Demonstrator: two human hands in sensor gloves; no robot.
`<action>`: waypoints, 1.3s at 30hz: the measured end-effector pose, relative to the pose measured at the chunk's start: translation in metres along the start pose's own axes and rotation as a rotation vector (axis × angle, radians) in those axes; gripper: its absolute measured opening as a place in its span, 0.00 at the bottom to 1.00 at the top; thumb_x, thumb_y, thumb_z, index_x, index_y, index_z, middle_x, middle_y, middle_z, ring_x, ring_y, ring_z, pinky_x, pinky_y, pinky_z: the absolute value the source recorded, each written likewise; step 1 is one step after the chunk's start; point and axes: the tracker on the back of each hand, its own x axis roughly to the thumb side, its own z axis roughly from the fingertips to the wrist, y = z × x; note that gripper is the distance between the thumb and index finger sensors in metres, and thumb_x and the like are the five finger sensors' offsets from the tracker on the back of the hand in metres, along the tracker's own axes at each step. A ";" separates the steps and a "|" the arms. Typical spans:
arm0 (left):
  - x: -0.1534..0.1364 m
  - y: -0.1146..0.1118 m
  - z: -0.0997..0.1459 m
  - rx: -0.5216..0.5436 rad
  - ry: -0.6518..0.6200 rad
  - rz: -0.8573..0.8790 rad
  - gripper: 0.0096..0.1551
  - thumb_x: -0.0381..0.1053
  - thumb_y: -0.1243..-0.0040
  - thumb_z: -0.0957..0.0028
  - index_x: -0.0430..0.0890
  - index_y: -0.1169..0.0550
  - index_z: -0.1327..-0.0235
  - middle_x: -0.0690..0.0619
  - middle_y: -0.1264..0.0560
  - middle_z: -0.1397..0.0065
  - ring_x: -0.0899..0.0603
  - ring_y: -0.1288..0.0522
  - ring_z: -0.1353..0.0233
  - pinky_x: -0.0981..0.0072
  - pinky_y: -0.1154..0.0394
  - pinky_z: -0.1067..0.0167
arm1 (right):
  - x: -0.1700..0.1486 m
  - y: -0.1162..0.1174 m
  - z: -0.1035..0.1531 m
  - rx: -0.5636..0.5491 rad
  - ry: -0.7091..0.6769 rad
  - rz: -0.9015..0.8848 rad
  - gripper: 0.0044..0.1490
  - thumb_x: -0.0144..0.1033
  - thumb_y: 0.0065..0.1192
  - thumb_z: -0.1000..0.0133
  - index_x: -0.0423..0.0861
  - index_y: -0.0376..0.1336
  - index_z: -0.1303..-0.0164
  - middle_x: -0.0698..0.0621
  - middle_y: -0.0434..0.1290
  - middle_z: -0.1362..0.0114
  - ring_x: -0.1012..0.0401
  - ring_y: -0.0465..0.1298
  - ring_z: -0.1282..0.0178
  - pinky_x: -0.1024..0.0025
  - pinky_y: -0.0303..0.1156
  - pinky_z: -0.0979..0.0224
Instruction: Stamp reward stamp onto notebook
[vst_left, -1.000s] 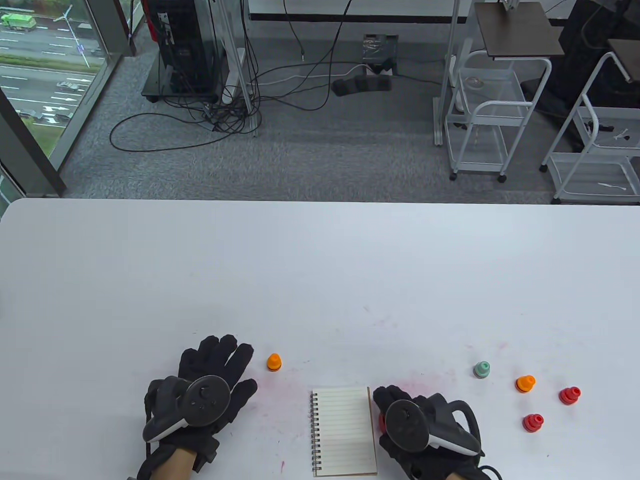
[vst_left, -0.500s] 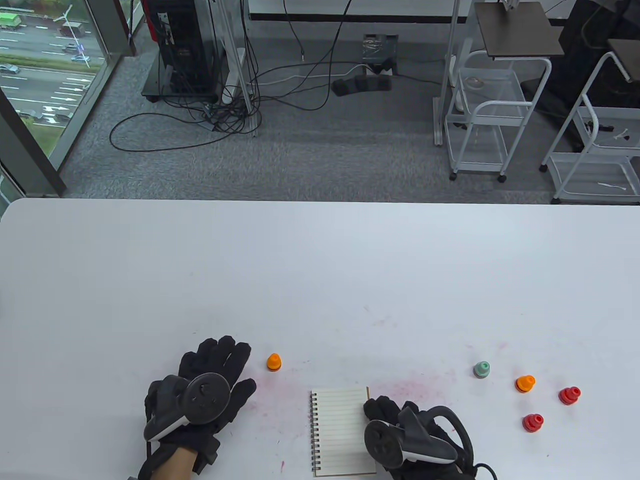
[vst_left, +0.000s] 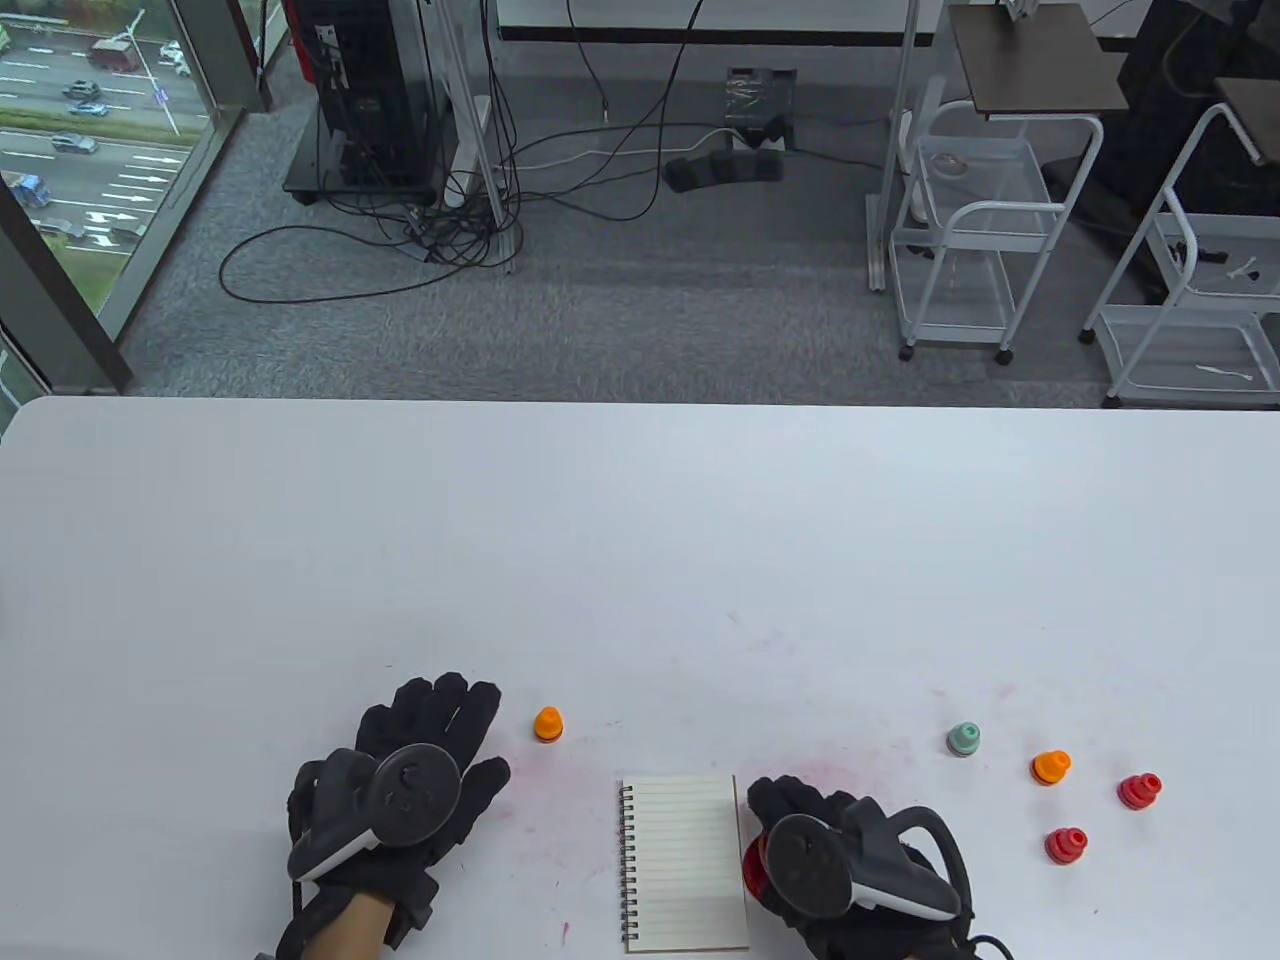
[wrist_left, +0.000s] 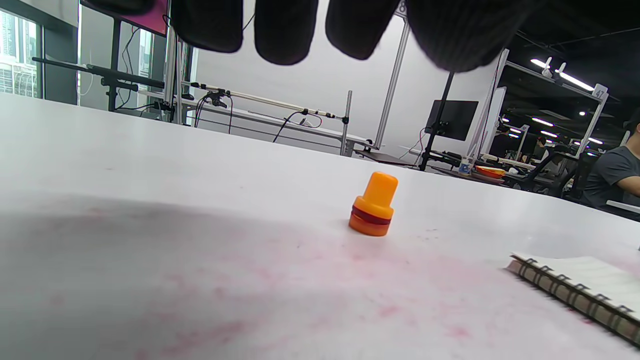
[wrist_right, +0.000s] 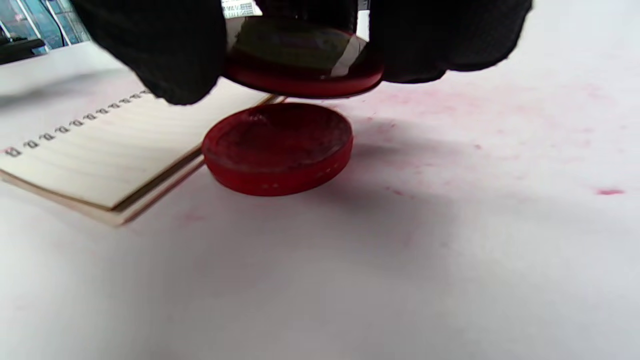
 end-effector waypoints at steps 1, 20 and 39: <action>0.000 -0.001 0.000 -0.006 0.001 0.002 0.44 0.66 0.47 0.44 0.50 0.37 0.15 0.40 0.40 0.12 0.26 0.39 0.18 0.25 0.40 0.27 | -0.002 -0.001 0.001 -0.003 0.011 -0.008 0.50 0.48 0.64 0.46 0.44 0.44 0.20 0.42 0.54 0.17 0.38 0.66 0.27 0.41 0.68 0.28; -0.002 -0.002 0.000 -0.019 0.001 0.008 0.45 0.66 0.47 0.44 0.51 0.40 0.14 0.40 0.40 0.12 0.26 0.39 0.18 0.26 0.40 0.27 | -0.023 0.015 -0.004 0.281 0.233 0.096 0.54 0.42 0.66 0.45 0.45 0.39 0.18 0.41 0.45 0.15 0.36 0.58 0.23 0.36 0.59 0.23; -0.002 -0.003 0.001 -0.030 0.002 0.010 0.44 0.66 0.47 0.44 0.51 0.39 0.14 0.40 0.40 0.12 0.26 0.39 0.18 0.26 0.39 0.27 | -0.044 -0.002 0.005 0.018 0.164 -0.130 0.53 0.46 0.64 0.46 0.45 0.40 0.18 0.40 0.46 0.15 0.34 0.57 0.22 0.32 0.59 0.25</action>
